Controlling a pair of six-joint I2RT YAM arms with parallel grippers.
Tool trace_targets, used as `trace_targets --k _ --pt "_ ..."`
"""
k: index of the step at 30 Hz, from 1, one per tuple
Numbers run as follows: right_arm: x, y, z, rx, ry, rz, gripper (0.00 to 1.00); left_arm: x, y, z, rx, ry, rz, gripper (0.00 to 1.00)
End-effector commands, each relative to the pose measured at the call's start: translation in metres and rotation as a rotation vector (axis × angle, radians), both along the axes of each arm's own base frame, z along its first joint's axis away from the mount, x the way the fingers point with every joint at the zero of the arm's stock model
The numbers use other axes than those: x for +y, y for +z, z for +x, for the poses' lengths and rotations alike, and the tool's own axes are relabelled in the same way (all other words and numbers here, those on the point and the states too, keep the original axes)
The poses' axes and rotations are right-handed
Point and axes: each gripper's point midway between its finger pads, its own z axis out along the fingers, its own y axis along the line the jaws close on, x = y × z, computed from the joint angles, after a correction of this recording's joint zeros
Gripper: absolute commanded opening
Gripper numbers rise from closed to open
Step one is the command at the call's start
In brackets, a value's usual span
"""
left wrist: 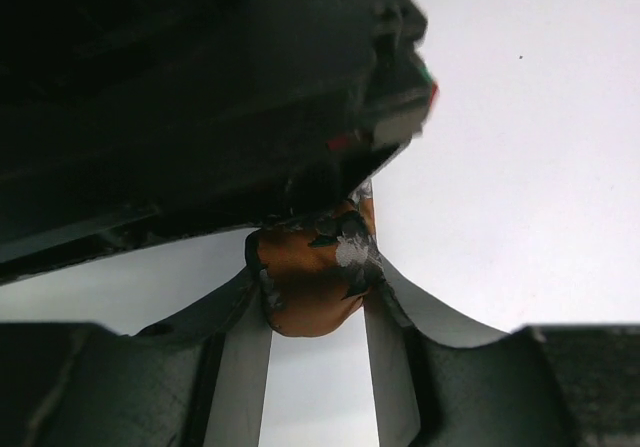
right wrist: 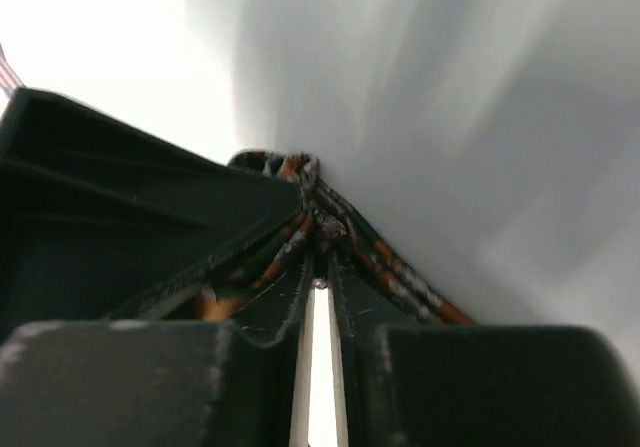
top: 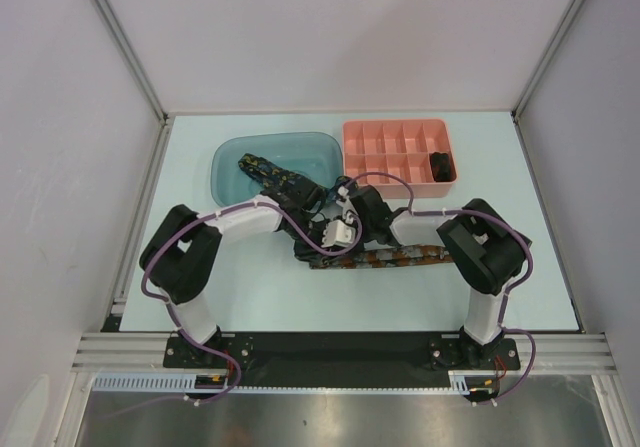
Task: Roll the ties
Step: Roll the tie at the center of the board.
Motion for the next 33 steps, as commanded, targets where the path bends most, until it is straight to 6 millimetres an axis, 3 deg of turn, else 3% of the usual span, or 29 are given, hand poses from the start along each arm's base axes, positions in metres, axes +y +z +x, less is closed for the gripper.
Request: trace_targets --k 1,8,13,21,22,27,29,33 --pt "-0.004 0.035 0.000 -0.012 0.009 0.084 0.16 0.014 -0.024 -0.015 0.023 -0.049 0.079 0.42" --pt "-0.022 0.057 -0.002 -0.016 0.012 0.131 0.27 0.018 -0.030 -0.015 0.019 -0.068 0.101 0.41" --pt "-0.016 0.068 -0.004 -0.014 0.020 0.186 0.35 0.015 -0.030 -0.013 0.025 -0.067 0.099 0.41" --pt "-0.013 0.050 0.000 0.023 -0.008 0.173 0.38 0.011 -0.028 -0.012 0.031 -0.063 0.092 0.43" --pt "-0.012 0.050 -0.001 0.022 -0.006 0.176 0.37 0.011 -0.028 -0.011 0.031 -0.062 0.092 0.43" --pt "-0.024 0.033 0.000 0.018 -0.022 0.110 0.06 0.010 -0.024 -0.012 0.034 -0.057 0.073 0.51" --pt "-0.033 0.024 0.003 0.015 -0.037 0.067 0.00 0.010 -0.017 -0.011 0.025 -0.042 0.050 0.57" --pt "-0.045 0.011 0.005 0.011 -0.052 -0.010 0.00 0.012 -0.003 -0.004 0.011 0.002 -0.001 0.68"
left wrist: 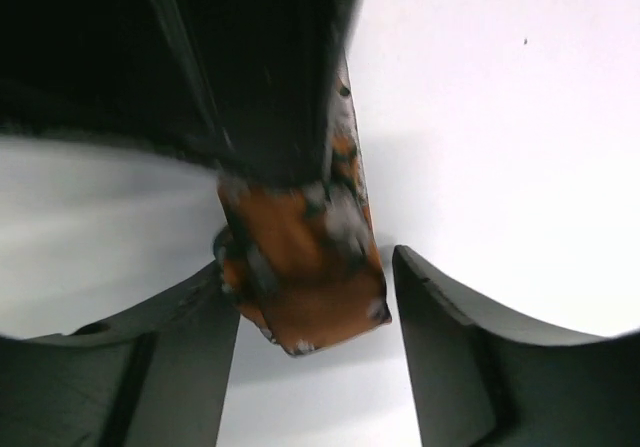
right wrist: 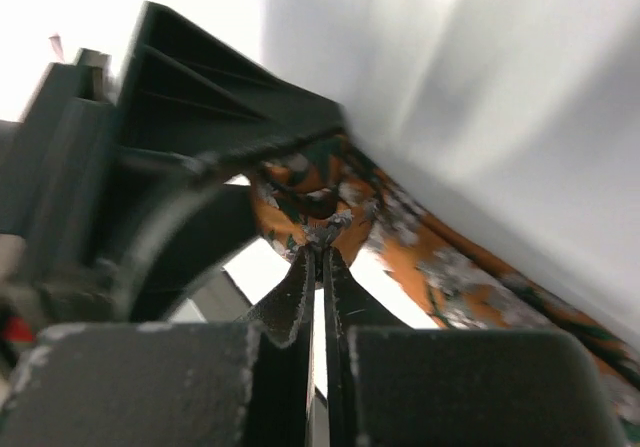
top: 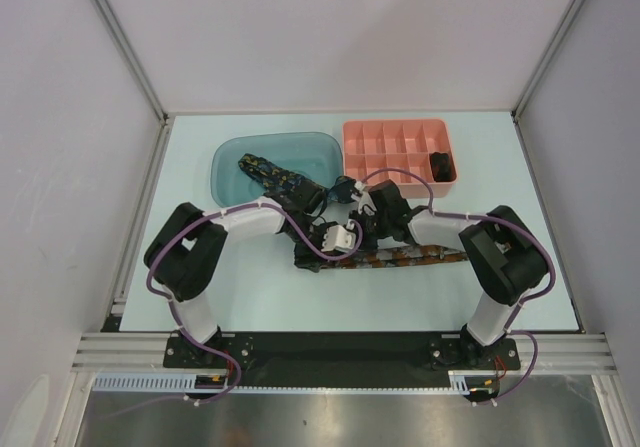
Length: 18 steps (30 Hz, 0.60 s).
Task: Roll the ties
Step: Roll the tie at the center of the board.
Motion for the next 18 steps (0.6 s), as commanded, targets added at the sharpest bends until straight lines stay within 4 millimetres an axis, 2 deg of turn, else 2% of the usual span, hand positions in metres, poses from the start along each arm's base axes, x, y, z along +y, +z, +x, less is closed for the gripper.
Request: trace_targets --k 1,11,18 --pt "-0.016 -0.021 0.005 -0.016 -0.019 -0.102 0.00 0.009 0.014 -0.003 0.029 0.055 -0.033 0.69" --pt "-0.025 -0.043 0.007 -0.021 -0.012 -0.216 0.00 0.000 0.014 0.011 0.007 0.102 -0.059 0.78" --pt "-0.018 -0.040 0.006 -0.016 -0.006 -0.198 0.00 -0.013 0.023 0.013 -0.024 0.069 -0.074 0.88"
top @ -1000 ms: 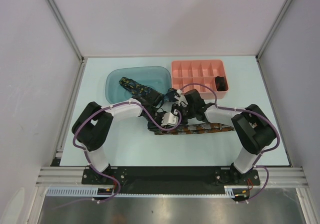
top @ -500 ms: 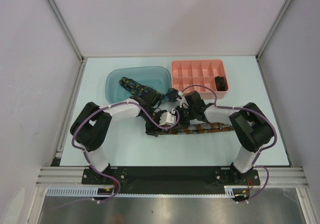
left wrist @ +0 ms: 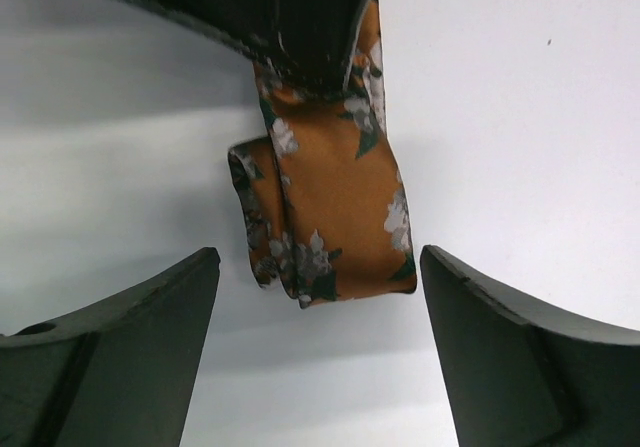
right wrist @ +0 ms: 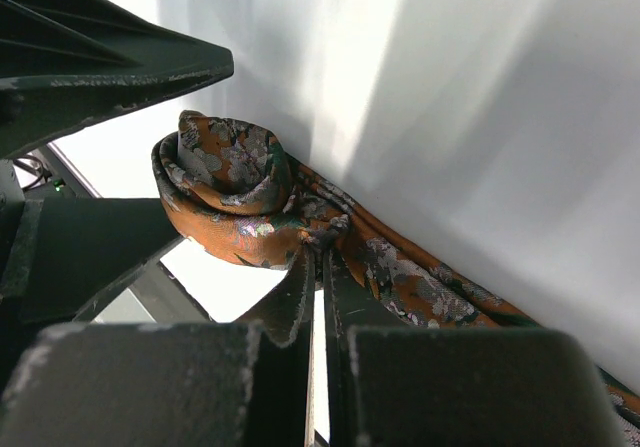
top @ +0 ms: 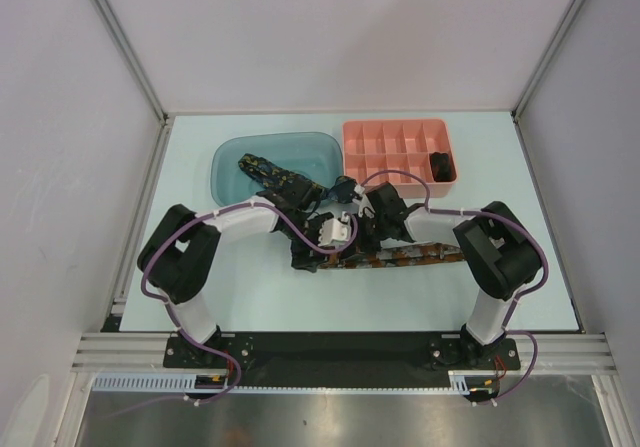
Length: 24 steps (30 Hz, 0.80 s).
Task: Roll the ties
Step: Roll the tie at the center of the board.
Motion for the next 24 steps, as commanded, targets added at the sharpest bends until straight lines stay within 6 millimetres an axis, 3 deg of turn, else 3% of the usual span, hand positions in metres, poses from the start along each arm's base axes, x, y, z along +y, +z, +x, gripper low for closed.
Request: trace_targets --k 1,5,8,16,18,20,21,24 --pt "-0.002 -0.012 0.004 -0.021 -0.002 -0.054 0.00 -0.023 0.017 0.007 -0.038 -0.025 -0.046 0.88" --pt "0.000 -0.007 0.006 -0.027 -0.005 -0.037 0.00 -0.032 0.008 -0.001 -0.041 -0.062 -0.010 0.87" --pt "0.001 -0.006 0.005 -0.026 -0.003 -0.022 0.00 -0.033 0.000 -0.006 -0.031 -0.101 0.024 0.79" --pt "0.007 0.007 0.007 -0.024 -0.012 0.034 0.00 -0.020 -0.011 -0.017 -0.017 -0.182 0.091 0.37" --pt "0.007 0.007 0.007 -0.026 -0.011 0.034 0.00 -0.019 -0.009 -0.018 -0.023 -0.189 0.086 0.32" --pt "0.006 0.004 0.008 -0.029 -0.013 0.022 0.00 -0.015 -0.008 -0.018 -0.014 -0.174 0.077 0.49" --pt "0.005 0.003 0.009 -0.032 -0.014 0.017 0.00 -0.014 -0.005 -0.017 -0.017 -0.161 0.065 0.62" --pt "0.000 -0.001 0.008 -0.031 -0.015 -0.007 0.00 -0.005 0.007 -0.008 -0.031 -0.094 0.029 0.75"
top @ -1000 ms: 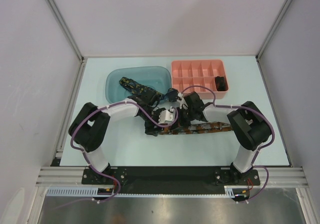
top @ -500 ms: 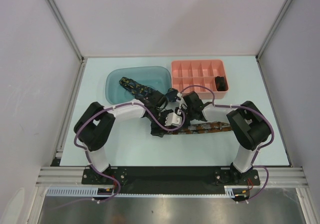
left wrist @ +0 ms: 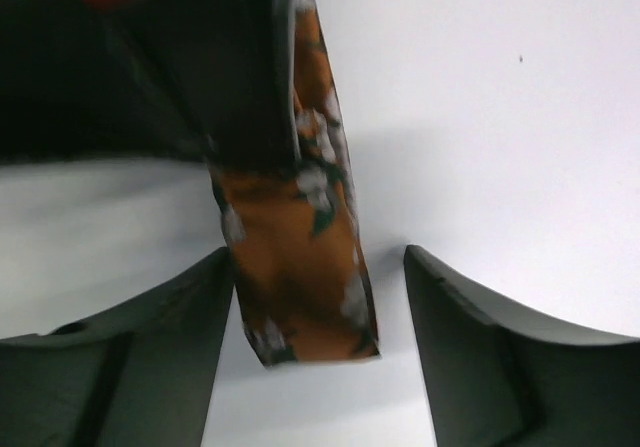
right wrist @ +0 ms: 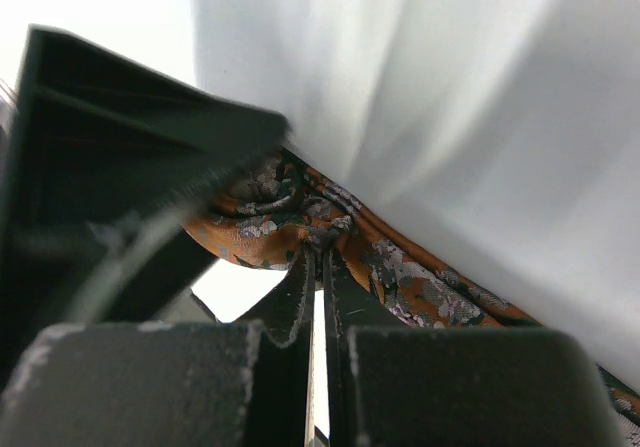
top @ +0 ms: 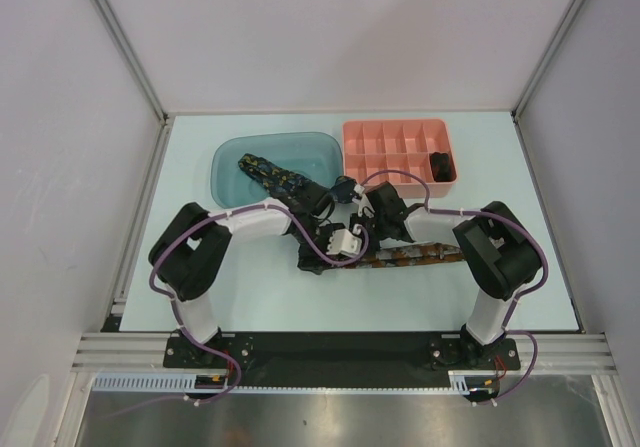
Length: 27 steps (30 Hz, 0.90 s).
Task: Roll the ties
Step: Roll the tie at the center of the board.
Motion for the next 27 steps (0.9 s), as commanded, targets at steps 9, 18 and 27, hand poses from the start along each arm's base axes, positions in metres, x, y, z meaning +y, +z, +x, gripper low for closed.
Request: trace_targets --k 9,18,27 --pt "-0.005 -0.008 0.007 -0.041 -0.008 -0.044 0.00 0.013 0.038 0.008 0.027 0.117 -0.114 0.63" --pt "-0.004 -0.008 0.006 -0.042 -0.006 -0.043 0.00 -0.003 0.050 0.007 0.042 0.101 -0.158 0.47" --pt "-0.003 -0.012 0.005 -0.029 -0.006 -0.042 0.00 -0.034 0.062 0.006 0.055 0.077 -0.193 0.40"
